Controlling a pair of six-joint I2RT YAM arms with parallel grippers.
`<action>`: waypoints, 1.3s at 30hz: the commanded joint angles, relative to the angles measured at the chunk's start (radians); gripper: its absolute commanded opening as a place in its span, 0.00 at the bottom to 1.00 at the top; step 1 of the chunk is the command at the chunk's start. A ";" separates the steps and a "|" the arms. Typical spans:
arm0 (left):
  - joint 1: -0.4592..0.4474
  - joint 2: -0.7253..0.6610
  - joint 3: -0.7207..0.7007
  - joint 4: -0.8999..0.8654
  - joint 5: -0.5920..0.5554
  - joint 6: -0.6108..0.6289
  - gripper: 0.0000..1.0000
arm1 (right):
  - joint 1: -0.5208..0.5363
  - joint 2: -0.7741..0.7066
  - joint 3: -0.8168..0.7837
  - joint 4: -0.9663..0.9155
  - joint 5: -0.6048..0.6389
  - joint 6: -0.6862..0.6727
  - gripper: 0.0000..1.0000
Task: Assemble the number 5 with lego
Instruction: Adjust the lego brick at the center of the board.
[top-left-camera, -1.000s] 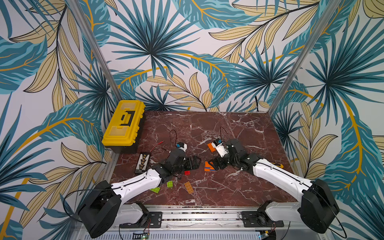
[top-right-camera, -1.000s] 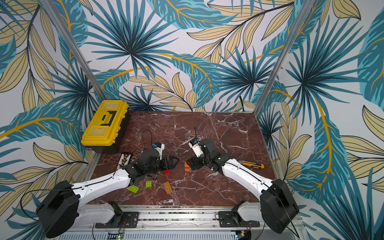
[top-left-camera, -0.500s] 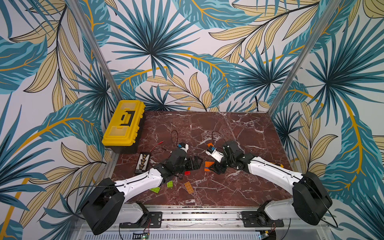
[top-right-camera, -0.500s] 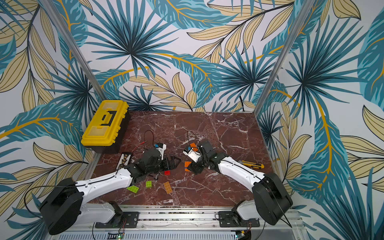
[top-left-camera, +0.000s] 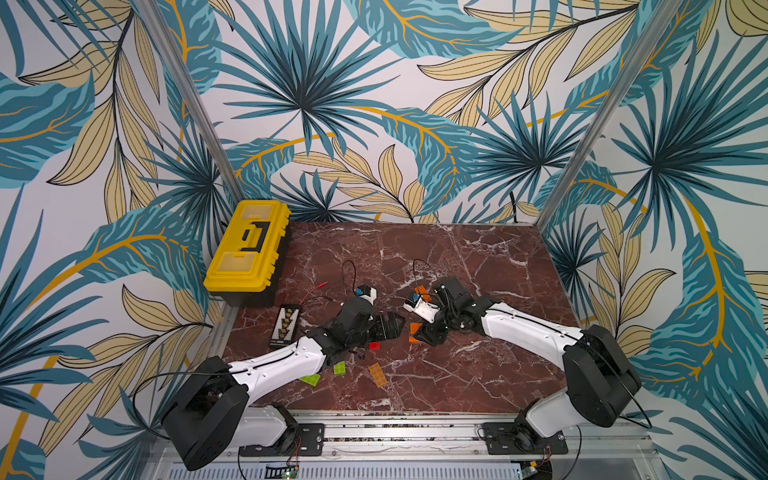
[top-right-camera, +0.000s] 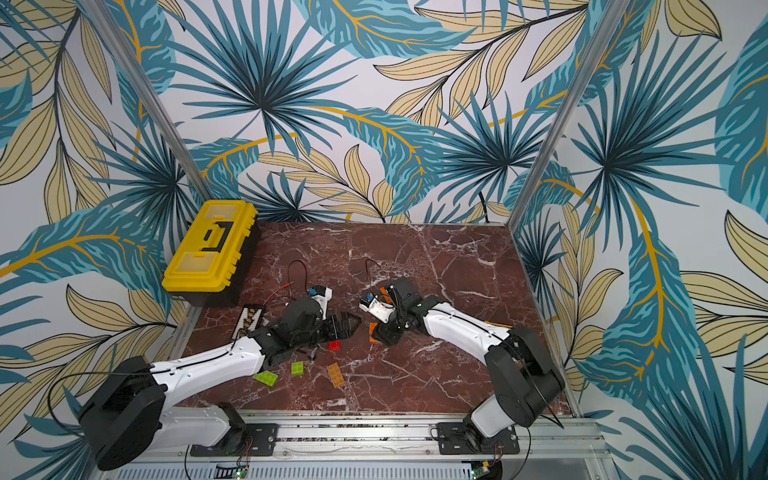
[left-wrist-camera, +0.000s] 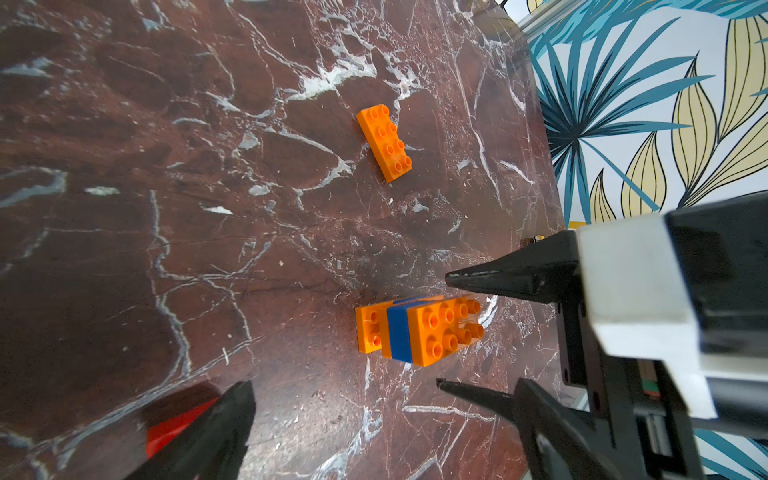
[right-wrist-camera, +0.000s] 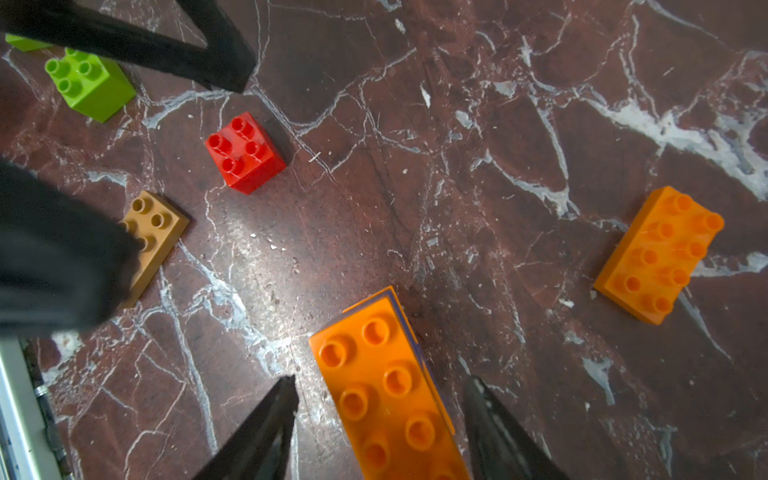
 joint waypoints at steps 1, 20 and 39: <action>-0.003 -0.031 -0.015 -0.012 -0.015 0.006 1.00 | 0.012 0.033 0.028 -0.068 -0.001 -0.023 0.60; 0.007 -0.093 -0.040 -0.061 -0.068 0.001 1.00 | 0.015 0.093 0.082 -0.091 -0.010 0.020 0.41; 0.030 -0.216 -0.100 -0.120 -0.122 -0.007 1.00 | -0.013 0.309 0.335 -0.198 -0.263 0.006 0.35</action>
